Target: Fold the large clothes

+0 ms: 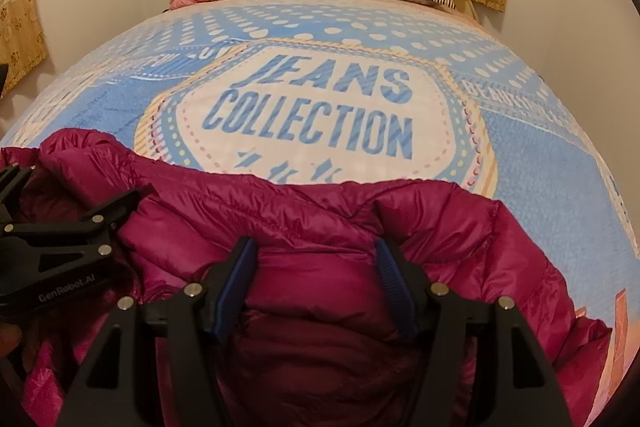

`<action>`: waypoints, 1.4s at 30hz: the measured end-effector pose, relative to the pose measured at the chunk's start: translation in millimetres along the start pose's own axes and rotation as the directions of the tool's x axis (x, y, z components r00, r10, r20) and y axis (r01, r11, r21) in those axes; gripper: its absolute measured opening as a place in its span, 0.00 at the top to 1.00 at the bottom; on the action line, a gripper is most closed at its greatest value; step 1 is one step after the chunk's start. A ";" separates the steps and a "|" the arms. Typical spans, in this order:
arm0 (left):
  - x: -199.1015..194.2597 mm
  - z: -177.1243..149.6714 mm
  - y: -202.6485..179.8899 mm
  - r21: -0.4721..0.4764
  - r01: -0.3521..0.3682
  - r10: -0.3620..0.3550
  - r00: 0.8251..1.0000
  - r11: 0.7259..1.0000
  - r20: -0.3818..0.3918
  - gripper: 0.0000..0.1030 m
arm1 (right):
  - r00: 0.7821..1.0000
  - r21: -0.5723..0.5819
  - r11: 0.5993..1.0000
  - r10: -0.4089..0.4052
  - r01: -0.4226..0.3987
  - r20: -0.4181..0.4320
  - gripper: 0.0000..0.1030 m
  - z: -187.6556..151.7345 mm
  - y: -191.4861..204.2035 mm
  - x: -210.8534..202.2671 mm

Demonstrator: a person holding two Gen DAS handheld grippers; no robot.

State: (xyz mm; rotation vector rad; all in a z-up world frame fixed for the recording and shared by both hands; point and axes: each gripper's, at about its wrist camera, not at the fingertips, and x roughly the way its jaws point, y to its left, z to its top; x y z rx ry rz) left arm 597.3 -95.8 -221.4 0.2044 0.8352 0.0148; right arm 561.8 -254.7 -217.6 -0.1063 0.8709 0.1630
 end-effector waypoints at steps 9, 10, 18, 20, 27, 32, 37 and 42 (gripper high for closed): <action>1.4 0.5 -1.6 0.010 -0.014 0.014 1.000 1.000 0.000 0.16 | 1.000 -0.014 1.000 -0.023 0.023 -0.001 0.35 0.3 3.8 1.6; 1.4 0.5 -2.0 0.012 -0.016 0.016 1.000 1.000 0.000 0.16 | 1.000 -0.015 1.000 -0.023 0.023 -0.002 0.35 0.5 2.8 1.7; 1.3 -0.4 -3.7 0.021 -0.026 0.026 1.000 0.999 0.000 0.15 | 0.999 -0.028 0.999 -0.041 0.041 -0.005 0.35 -0.5 5.9 3.2; 1.3 -0.6 -3.6 0.020 -0.024 0.024 1.000 1.000 -0.001 0.15 | 0.999 -0.030 0.999 -0.045 0.044 -0.006 0.35 0.2 6.7 3.5; 3.0 -0.2 -4.2 0.024 -0.026 0.026 1.000 0.999 -0.003 0.15 | 0.999 -0.035 0.998 -0.052 0.051 -0.010 0.35 0.8 7.8 5.2; 3.5 0.5 -4.8 0.028 -0.031 0.031 0.999 0.999 -0.003 0.15 | 0.998 -0.044 0.997 -0.062 0.061 -0.013 0.35 1.1 9.3 6.0; -22.1 5.6 14.0 0.020 -0.015 0.015 1.000 1.000 0.013 0.15 | 0.996 -0.092 0.993 -0.079 0.074 -0.047 0.20 8.2 3.2 -3.4; -106.0 -14.4 56.0 -0.008 0.012 -0.011 0.993 1.000 0.114 0.15 | 0.992 -0.061 0.991 -0.118 0.122 0.052 0.08 -0.9 -25.8 -73.2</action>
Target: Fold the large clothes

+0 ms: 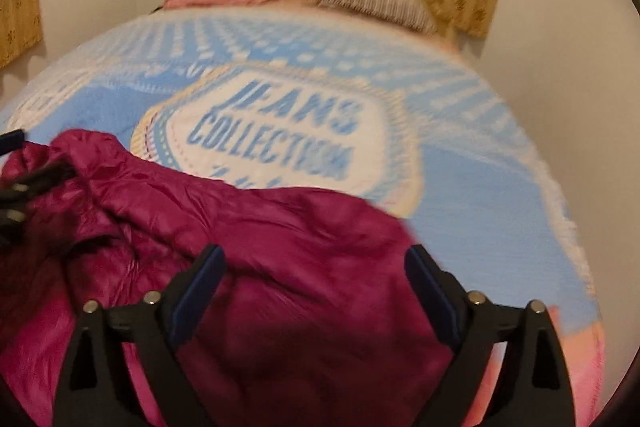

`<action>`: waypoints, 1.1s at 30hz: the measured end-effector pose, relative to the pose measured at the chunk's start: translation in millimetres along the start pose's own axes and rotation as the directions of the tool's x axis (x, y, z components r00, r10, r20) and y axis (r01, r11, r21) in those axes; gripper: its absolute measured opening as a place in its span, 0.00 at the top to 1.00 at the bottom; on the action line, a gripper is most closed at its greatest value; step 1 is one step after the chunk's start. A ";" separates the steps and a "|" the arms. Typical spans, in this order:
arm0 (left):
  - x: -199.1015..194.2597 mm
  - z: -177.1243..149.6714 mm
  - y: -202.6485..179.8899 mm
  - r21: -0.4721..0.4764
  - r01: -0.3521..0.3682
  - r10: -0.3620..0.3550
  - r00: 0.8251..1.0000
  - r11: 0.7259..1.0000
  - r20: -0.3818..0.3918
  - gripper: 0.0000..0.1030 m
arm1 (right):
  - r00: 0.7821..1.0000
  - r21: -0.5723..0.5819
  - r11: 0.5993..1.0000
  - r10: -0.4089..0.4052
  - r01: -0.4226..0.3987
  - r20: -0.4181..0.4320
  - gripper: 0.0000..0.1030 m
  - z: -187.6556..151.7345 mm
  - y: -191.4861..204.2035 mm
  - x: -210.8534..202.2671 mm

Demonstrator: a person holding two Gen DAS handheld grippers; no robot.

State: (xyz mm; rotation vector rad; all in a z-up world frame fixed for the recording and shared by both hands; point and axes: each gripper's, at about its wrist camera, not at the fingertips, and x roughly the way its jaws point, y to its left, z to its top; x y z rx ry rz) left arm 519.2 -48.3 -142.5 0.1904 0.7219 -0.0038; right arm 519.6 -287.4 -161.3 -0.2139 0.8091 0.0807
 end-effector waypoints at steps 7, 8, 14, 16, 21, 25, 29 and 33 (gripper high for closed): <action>-86.6 -86.7 48.1 0.009 -0.071 0.071 0.997 0.997 0.013 0.15 | 0.996 0.053 0.997 0.054 -0.051 -0.068 0.08 -92.6 -26.6 -76.8; -95.1 -106.6 54.9 0.013 -0.091 0.091 0.996 0.996 -0.002 0.15 | 0.996 0.048 0.998 0.044 -0.041 -0.072 0.08 -103.6 -25.4 -83.3; -122.0 -182.7 71.3 -0.021 -0.120 0.117 0.989 0.993 -0.091 0.15 | 0.996 0.103 0.995 0.026 -0.018 -0.080 0.08 -178.3 -22.5 -132.9; -129.7 -198.1 69.7 -0.032 -0.113 0.110 0.989 0.993 -0.101 0.15 | 0.997 0.103 0.995 0.010 -0.002 -0.075 0.08 -194.0 -17.8 -143.6; -149.5 -234.7 65.5 -0.047 -0.095 0.088 0.988 0.994 -0.127 0.15 | 0.996 0.126 0.992 0.021 -0.009 -0.088 0.08 -227.1 -12.8 -159.7; -168.3 -253.9 64.2 -0.075 -0.072 0.061 0.989 0.995 -0.132 0.15 | 0.996 0.157 0.988 0.021 -0.006 -0.090 0.08 -249.2 -13.9 -174.7; -187.1 -279.4 60.2 -0.047 -0.073 0.066 0.989 0.996 -0.130 0.15 | 0.995 0.176 0.984 0.030 -0.014 -0.092 0.08 -268.4 -12.2 -188.0; -203.6 -296.1 61.8 -0.059 -0.062 0.055 0.991 0.996 -0.124 0.15 | 0.996 0.180 0.984 0.031 -0.016 -0.083 0.08 -283.5 -7.6 -201.0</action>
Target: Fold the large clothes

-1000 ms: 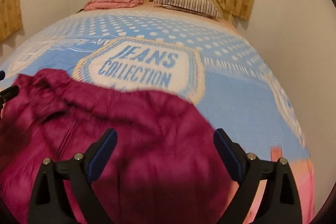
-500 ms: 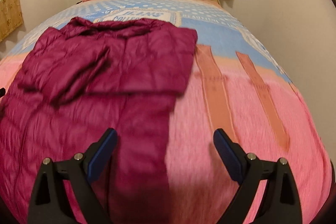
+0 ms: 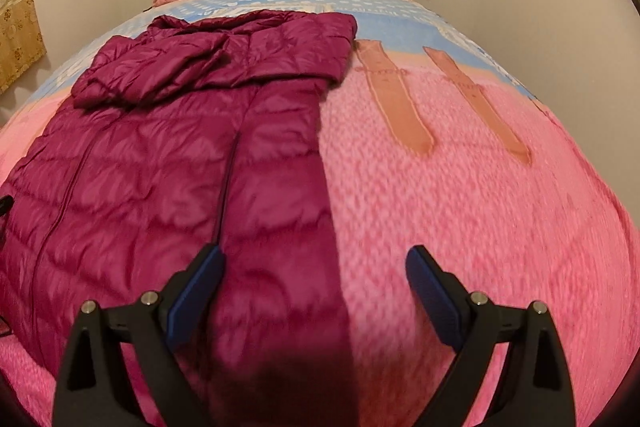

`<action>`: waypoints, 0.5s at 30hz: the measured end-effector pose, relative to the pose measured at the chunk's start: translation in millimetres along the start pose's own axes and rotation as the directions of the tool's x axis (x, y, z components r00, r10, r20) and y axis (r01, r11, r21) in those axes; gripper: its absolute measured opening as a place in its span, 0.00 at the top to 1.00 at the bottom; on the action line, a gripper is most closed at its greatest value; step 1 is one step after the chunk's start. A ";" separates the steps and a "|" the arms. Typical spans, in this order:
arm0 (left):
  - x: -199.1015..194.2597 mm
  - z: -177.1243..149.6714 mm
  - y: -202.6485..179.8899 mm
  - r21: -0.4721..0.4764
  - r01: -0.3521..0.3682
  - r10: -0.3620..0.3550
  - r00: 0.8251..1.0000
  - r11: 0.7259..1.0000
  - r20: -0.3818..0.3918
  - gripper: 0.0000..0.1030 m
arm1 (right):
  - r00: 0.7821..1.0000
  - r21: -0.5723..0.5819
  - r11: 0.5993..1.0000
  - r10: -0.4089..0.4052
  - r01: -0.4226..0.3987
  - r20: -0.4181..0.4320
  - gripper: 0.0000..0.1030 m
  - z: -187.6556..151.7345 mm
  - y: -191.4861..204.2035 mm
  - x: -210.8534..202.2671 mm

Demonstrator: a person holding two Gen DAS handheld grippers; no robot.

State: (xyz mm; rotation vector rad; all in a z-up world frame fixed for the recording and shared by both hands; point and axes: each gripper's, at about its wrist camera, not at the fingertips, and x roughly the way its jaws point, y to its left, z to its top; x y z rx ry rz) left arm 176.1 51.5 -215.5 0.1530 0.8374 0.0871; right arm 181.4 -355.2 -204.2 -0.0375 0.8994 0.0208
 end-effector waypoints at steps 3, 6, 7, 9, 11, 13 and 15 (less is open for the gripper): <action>-6.6 -13.6 1.8 0.001 0.017 -0.017 1.000 1.000 -0.003 0.15 | 1.000 0.004 1.000 -0.002 0.002 0.004 0.08 -13.1 1.1 -8.4; -14.8 -24.9 1.4 0.020 0.017 -0.017 1.000 1.000 0.014 0.15 | 1.000 0.011 1.000 0.000 0.000 0.016 0.08 -21.8 1.2 -16.4; -15.7 -25.5 0.9 0.022 0.017 -0.017 1.000 1.000 0.017 0.15 | 1.000 0.011 1.000 0.009 -0.009 0.015 0.08 -24.8 1.1 -19.4; -16.7 -27.6 -0.6 0.030 0.017 -0.018 1.000 0.999 0.023 0.15 | 1.000 0.003 1.000 0.013 -0.013 0.009 0.08 -31.5 3.5 -23.1; -17.5 -29.4 -0.7 0.028 0.016 -0.016 1.000 0.999 0.021 0.15 | 1.000 -0.014 1.000 0.005 -0.005 0.005 0.08 -39.5 7.4 -25.6; -20.9 -32.8 -0.3 0.033 0.004 -0.004 1.000 0.999 0.021 0.15 | 1.000 -0.008 1.000 0.007 -0.007 0.003 0.09 -47.2 7.9 -29.2; -24.5 -38.7 -0.1 0.047 -0.010 0.010 1.000 0.999 0.021 0.15 | 1.000 -0.005 1.000 0.015 -0.015 -0.002 0.11 -54.5 8.0 -33.3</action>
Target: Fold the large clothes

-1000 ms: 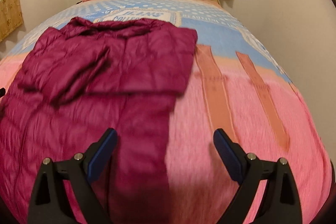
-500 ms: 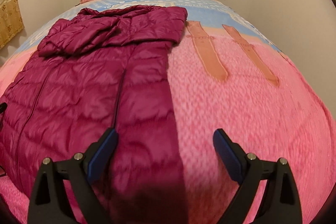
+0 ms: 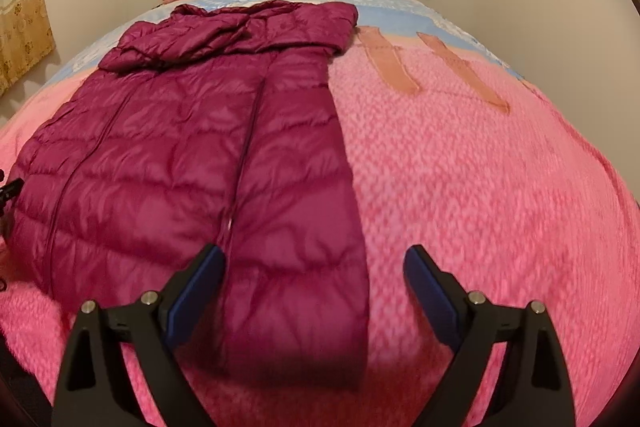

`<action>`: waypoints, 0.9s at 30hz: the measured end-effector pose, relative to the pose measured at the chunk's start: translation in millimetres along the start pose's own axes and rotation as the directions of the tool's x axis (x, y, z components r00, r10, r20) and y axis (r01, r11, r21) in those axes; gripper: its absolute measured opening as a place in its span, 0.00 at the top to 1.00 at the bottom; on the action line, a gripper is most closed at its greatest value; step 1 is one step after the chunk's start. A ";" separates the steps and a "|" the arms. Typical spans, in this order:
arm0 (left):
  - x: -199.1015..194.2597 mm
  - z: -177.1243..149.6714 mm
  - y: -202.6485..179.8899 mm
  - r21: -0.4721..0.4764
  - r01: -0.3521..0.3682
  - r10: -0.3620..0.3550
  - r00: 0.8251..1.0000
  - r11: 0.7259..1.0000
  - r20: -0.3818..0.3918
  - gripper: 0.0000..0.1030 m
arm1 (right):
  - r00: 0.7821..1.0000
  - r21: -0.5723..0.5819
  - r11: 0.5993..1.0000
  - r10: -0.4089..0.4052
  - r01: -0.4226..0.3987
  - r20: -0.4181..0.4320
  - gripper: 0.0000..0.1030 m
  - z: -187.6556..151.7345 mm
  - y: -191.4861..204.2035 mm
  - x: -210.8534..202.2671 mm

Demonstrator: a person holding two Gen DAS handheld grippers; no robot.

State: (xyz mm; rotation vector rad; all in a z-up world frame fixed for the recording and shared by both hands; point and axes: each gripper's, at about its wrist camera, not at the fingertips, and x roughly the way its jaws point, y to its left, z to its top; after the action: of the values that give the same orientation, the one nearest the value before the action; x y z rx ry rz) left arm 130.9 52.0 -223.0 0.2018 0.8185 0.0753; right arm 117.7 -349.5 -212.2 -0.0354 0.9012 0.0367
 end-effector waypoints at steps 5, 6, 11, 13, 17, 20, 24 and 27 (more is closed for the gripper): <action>-3.3 -10.6 0.0 -0.006 0.030 -0.031 0.999 1.000 -0.008 0.15 | 0.999 -0.009 0.999 0.035 -0.035 -0.007 0.23 -11.0 0.8 -5.4; -3.3 -10.7 -1.0 -0.003 0.029 -0.029 1.000 1.000 -0.008 0.15 | 0.999 -0.005 0.999 0.047 -0.047 -0.010 0.28 -11.5 0.7 -5.5; -9.3 -11.6 -8.6 0.026 0.084 -0.084 0.996 0.996 -0.004 0.58 | 0.996 -0.034 0.996 0.085 -0.085 -0.003 0.56 -13.7 10.2 -10.5; -12.8 -11.8 -14.9 0.052 0.076 -0.076 0.997 0.996 0.003 0.77 | 0.995 -0.052 0.994 0.100 -0.099 0.002 0.69 -13.9 15.5 -12.0; -22.5 -7.7 -14.2 0.054 0.095 -0.096 0.995 0.994 0.024 0.96 | 0.993 -0.069 0.991 0.118 -0.115 0.029 0.85 -14.5 20.1 -16.5; -37.8 1.5 -4.1 0.036 0.121 -0.123 0.990 0.992 0.063 0.97 | 0.989 -0.068 0.989 0.133 -0.128 0.070 0.90 -11.4 19.1 -28.6; -70.6 19.3 16.3 0.011 0.143 -0.143 0.977 0.990 0.155 0.97 | 0.976 -0.047 0.988 0.155 -0.150 0.153 0.92 -0.5 12.3 -57.9; -96.0 27.7 30.7 -0.013 0.152 -0.146 0.966 0.988 0.214 0.98 | 0.962 -0.038 0.987 0.163 -0.159 0.219 0.92 8.0 8.8 -82.9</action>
State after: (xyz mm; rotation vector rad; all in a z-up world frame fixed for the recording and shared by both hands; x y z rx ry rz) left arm 86.1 64.0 -129.4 0.1180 0.6167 -0.0750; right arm 72.2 -341.8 -142.3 0.0236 0.6786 0.1979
